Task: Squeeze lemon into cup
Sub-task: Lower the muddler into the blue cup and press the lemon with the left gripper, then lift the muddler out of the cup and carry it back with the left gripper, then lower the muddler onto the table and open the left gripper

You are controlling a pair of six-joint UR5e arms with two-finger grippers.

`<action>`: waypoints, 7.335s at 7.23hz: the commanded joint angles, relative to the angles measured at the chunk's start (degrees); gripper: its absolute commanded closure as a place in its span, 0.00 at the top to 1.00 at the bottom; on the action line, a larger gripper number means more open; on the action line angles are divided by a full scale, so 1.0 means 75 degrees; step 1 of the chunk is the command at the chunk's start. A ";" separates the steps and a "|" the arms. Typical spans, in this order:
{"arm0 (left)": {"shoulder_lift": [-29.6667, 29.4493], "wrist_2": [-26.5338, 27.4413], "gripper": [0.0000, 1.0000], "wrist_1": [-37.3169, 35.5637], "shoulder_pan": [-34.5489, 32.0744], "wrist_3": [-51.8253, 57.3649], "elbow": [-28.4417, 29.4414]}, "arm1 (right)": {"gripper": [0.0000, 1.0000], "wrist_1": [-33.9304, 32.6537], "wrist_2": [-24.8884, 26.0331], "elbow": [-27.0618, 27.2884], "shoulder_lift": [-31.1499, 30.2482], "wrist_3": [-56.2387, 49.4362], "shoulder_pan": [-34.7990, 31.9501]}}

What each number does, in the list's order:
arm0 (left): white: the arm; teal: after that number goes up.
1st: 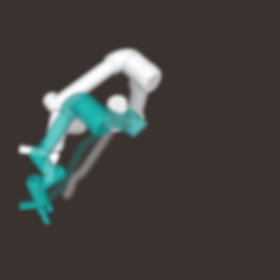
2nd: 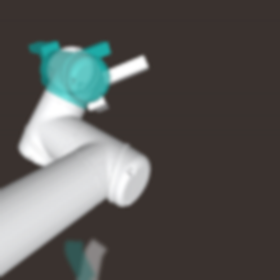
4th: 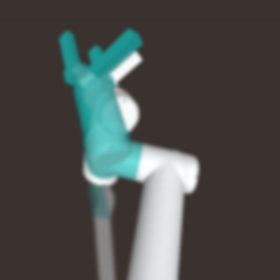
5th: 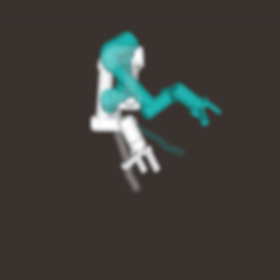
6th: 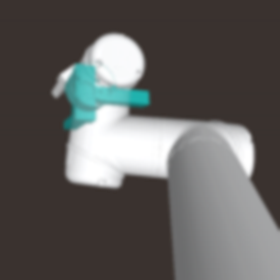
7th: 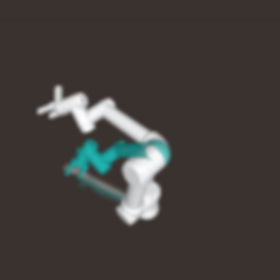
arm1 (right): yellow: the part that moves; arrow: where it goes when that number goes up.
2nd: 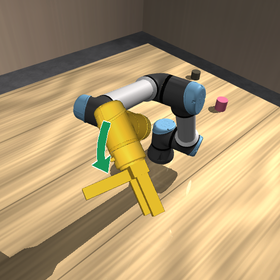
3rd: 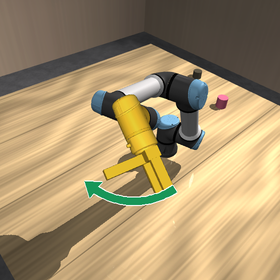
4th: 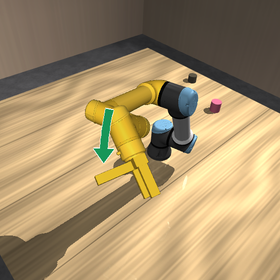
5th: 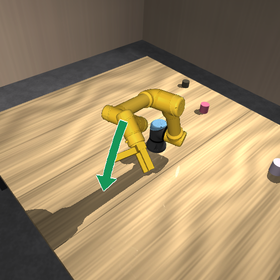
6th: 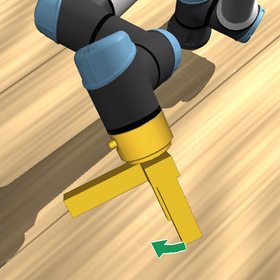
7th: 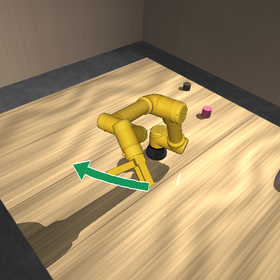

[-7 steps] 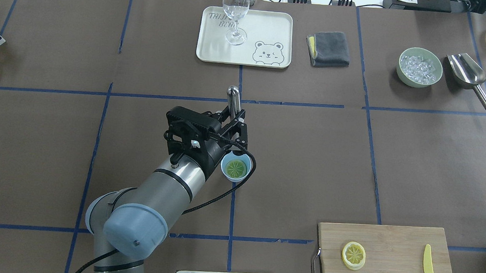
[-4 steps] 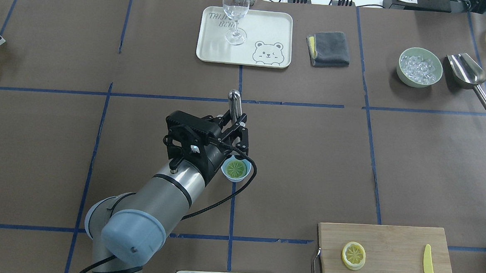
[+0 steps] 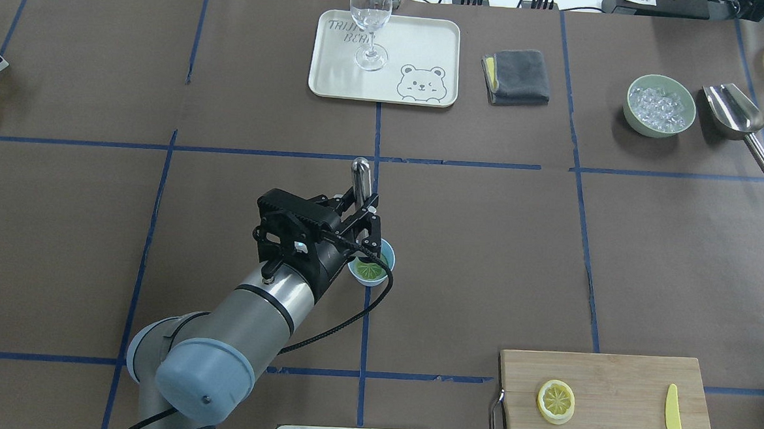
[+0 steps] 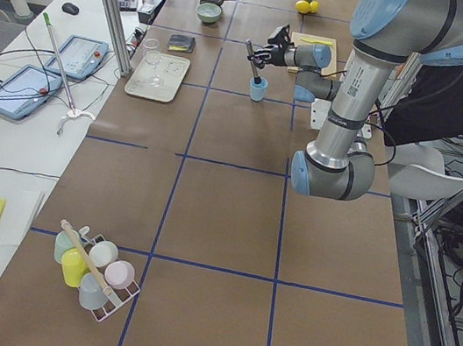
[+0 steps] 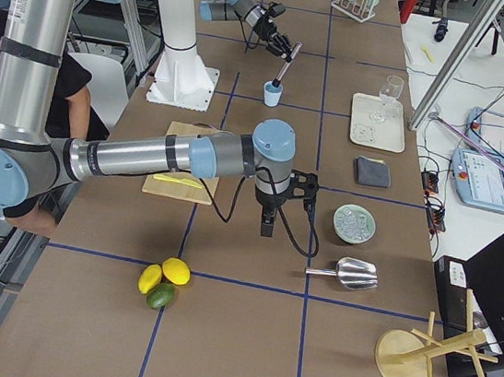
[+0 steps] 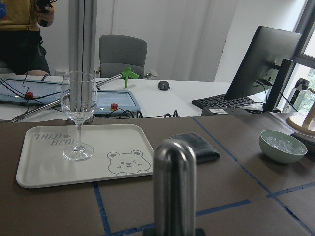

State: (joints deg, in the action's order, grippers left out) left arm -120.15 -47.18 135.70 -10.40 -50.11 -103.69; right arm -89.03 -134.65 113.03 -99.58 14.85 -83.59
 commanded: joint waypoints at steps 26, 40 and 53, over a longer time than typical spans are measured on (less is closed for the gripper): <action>0.3712 -1.0383 0.00 -0.0220 -0.6769 0.1290 -0.0483 | 1.00 0.0023 0.0082 -0.1042 -0.0058 -0.1649 -0.0749; 0.2918 -1.2307 0.00 -0.4842 -0.6982 0.3810 0.2632 | 1.00 0.0188 0.0059 -0.1067 -0.0070 -0.1652 -0.0867; 0.2508 -1.2202 1.00 -0.4547 -0.9224 0.3961 0.1134 | 1.00 0.0199 0.0070 -0.1124 -0.0036 -0.1571 -0.0984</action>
State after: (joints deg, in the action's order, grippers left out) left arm -101.19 -138.94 100.96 -73.53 -21.26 -94.09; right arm -87.57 -134.19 105.21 -100.09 2.93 -90.90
